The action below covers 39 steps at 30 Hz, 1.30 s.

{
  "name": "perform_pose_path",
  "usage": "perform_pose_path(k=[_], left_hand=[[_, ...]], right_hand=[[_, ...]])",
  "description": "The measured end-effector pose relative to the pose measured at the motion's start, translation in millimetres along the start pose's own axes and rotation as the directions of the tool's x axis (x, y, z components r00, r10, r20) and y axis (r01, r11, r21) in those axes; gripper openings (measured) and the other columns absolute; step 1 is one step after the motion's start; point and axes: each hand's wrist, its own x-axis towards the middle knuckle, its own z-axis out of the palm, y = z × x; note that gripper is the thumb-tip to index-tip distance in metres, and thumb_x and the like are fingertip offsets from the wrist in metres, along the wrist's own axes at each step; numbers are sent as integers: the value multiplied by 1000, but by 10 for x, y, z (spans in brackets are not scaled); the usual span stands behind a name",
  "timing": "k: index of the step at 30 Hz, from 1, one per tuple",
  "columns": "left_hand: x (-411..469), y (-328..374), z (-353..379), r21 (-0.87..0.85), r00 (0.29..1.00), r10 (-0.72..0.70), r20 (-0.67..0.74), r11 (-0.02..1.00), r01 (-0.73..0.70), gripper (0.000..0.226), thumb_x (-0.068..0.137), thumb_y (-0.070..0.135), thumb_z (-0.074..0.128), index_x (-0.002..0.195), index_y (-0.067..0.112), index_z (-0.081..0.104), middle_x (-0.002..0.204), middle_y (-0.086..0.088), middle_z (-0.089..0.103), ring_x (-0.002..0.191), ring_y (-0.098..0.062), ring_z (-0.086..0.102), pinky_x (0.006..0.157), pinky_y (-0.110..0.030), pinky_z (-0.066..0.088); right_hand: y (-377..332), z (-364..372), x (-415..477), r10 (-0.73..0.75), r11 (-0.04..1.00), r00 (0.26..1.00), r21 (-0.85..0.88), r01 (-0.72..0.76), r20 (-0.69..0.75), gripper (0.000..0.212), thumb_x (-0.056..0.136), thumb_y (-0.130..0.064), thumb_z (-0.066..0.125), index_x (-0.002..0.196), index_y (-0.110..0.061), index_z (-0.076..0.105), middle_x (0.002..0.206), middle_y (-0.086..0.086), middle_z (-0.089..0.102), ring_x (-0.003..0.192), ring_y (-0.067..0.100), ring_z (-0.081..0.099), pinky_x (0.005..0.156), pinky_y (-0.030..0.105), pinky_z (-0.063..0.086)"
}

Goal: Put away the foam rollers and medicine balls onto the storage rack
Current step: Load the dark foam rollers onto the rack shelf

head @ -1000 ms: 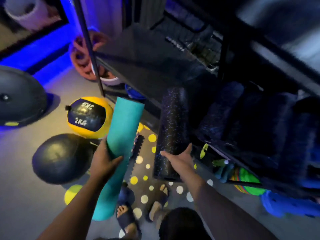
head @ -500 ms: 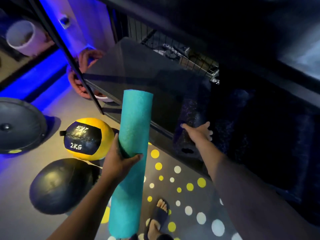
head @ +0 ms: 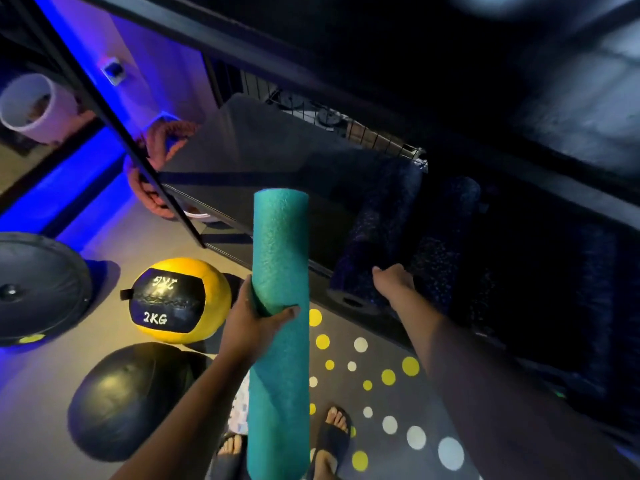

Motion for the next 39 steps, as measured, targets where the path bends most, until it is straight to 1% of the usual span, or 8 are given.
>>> perform_pose_path(k=[8, 12, 16, 20, 24, 31, 36, 39], left_hand=[[-150, 189, -429, -151, 995, 25, 95, 988, -10, 73, 65, 34, 96, 127, 27, 57, 109, 1, 76, 93, -21, 76, 80, -46, 63], [-355, 447, -714, -162, 974, 80, 214, 986, -46, 75, 58, 56, 95, 119, 25, 65, 109, -1, 78, 98, -25, 76, 88, -52, 61], [-740, 862, -854, -206, 964, 191, 187, 967, -152, 77, 61, 69, 86, 119, 26, 59, 111, 6, 75, 98, -14, 74, 86, -41, 60], [-1204, 1265, -862, -252, 918, 383, 107, 903, -347, 58, 79, 50, 81, 121, 26, 49, 106, 18, 65, 91, 5, 64, 69, -15, 51], [-1497, 1713, -698, -290, 857, 503, 113, 842, -456, 67, 78, 57, 76, 128, 29, 40, 110, 13, 65, 94, -4, 66, 79, -32, 54], [-1818, 2558, -152, -253, 817, 520, 250, 850, -463, 77, 83, 59, 75, 143, 19, 46, 127, 1, 63, 104, -14, 63, 88, -29, 50], [-1966, 2932, 312, -43, 693, 598, 403, 769, -638, 77, 78, 60, 67, 147, 30, 51, 138, 0, 64, 119, -19, 64, 105, -42, 50], [-2089, 3081, 565, 88, 599, 651, 467, 640, -764, 60, 94, 32, 67, 150, 21, 49, 143, -6, 61, 118, -21, 66, 107, -31, 46]], right_hand=[[252, -116, -1482, -168, 982, 986, 92, 167, -1, 57, 99, -51, 53, 138, -9, 55, 138, 16, 58, 125, 35, 56, 101, 39, 44], [190, -206, -2698, -346, 917, 914, 286, 280, 213, 37, 98, -60, 52, 96, -26, 68, 94, -7, 67, 85, 9, 61, 79, 31, 49], [269, -399, -3483, -402, 842, 849, 503, 195, 344, 46, 79, -74, 65, 119, -52, 56, 120, -31, 58, 112, 5, 62, 98, 39, 54], [538, -742, -3833, -487, 797, 808, 547, 256, 331, 64, 86, -56, 70, 142, -43, 44, 127, -20, 67, 113, 6, 68, 98, 41, 56], [724, -1103, -4172, -504, 802, 805, 516, 301, 314, 64, 84, -47, 77, 140, -44, 45, 129, -20, 66, 116, 1, 64, 98, 37, 55], [1179, -1612, -4349, -464, 735, 886, 570, 367, 27, 68, 84, -33, 81, 137, -34, 38, 120, -16, 63, 95, -10, 66, 72, 12, 53], [1583, -2079, -4085, -282, 632, 926, 677, 377, -252, 76, 66, -52, 86, 129, -35, 46, 111, -1, 73, 92, 15, 75, 82, 41, 62], [1793, -2438, -3891, -183, 568, 920, 726, 387, -347, 72, 68, -48, 89, 125, -29, 49, 108, 3, 74, 87, 18, 76, 75, 41, 64]])
